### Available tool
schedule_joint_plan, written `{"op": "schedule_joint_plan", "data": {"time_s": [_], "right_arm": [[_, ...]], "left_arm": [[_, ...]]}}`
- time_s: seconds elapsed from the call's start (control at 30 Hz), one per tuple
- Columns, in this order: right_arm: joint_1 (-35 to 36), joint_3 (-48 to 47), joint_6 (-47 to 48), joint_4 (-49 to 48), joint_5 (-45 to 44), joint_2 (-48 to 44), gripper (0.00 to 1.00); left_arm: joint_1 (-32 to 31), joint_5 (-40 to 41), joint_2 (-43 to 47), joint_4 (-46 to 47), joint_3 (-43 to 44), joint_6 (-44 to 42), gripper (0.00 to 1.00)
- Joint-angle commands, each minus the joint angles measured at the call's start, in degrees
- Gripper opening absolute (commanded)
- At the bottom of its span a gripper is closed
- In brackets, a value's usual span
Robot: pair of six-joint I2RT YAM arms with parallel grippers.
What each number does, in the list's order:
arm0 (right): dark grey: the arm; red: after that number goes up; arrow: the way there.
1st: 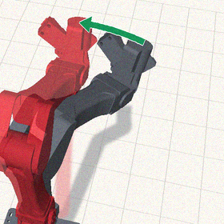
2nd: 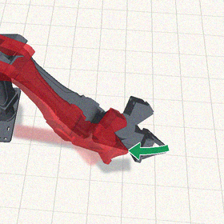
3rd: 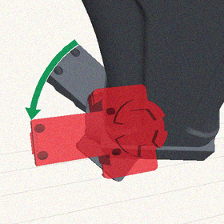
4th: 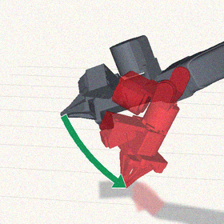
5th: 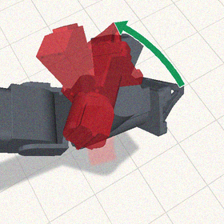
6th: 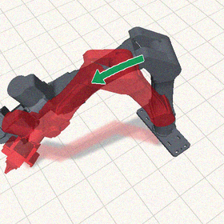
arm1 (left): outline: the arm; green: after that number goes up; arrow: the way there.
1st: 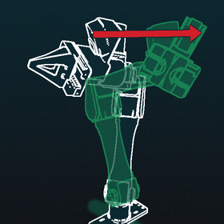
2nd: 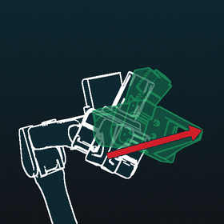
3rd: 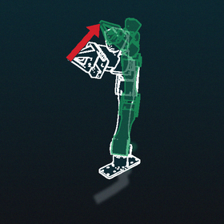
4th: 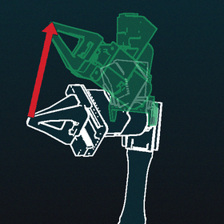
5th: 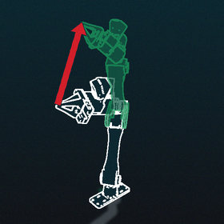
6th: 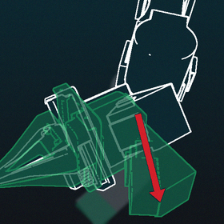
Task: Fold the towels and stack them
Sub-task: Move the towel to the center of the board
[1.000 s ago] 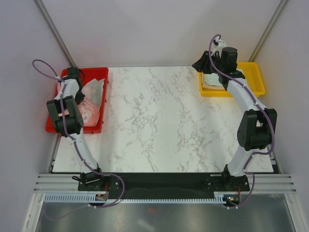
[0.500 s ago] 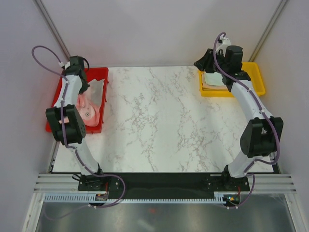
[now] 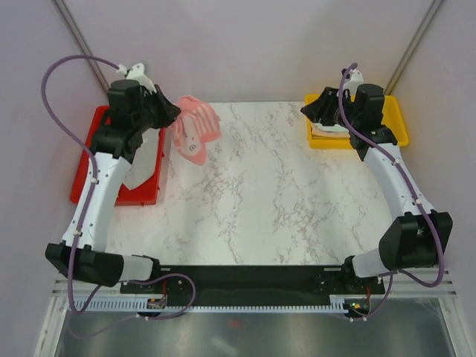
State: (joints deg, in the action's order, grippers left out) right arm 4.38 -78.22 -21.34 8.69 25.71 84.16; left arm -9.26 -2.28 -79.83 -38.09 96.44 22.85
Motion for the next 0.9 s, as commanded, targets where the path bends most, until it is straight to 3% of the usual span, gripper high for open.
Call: {"op": "schedule_joint_plan", "data": {"time_s": [0.0, 0.17, 0.37, 0.4, 0.53, 0.7, 0.87], "right_arm": [[0.2, 4.4, 0.0, 2.2, 1.0, -2.6, 0.51], [0.4, 14.2, -0.7, 2.7, -0.2, -4.4, 0.51], [5.8, 21.7, -0.9, 2.7, -2.6, -3.2, 0.52], [6.9, 22.0, -0.9, 2.7, -2.9, -2.3, 0.52], [13.3, 20.9, -6.5, 1.7, -7.0, 3.1, 0.51], [21.1, 20.4, -21.8, -1.2, -20.7, 8.1, 0.52], [27.2, 15.8, -25.6, -1.5, -31.3, 16.1, 0.52]], "left_arm": [[-3.1, -18.6, 2.4, 10.1, -16.5, 5.3, 0.02], [-11.6, -21.0, 0.2, 19.0, -34.3, 10.7, 0.02], [-15.7, -19.6, -3.8, 18.8, -42.9, 12.7, 0.21], [-15.8, -18.5, -3.0, 18.2, -42.8, 12.5, 0.34], [-15.7, -9.7, -2.6, 10.8, -36.8, 9.3, 0.56], [-15.5, -4.0, -11.3, 7.0, -24.2, 4.0, 0.60], [-14.2, -0.3, -19.2, 4.7, -14.8, 5.1, 0.61]]}}
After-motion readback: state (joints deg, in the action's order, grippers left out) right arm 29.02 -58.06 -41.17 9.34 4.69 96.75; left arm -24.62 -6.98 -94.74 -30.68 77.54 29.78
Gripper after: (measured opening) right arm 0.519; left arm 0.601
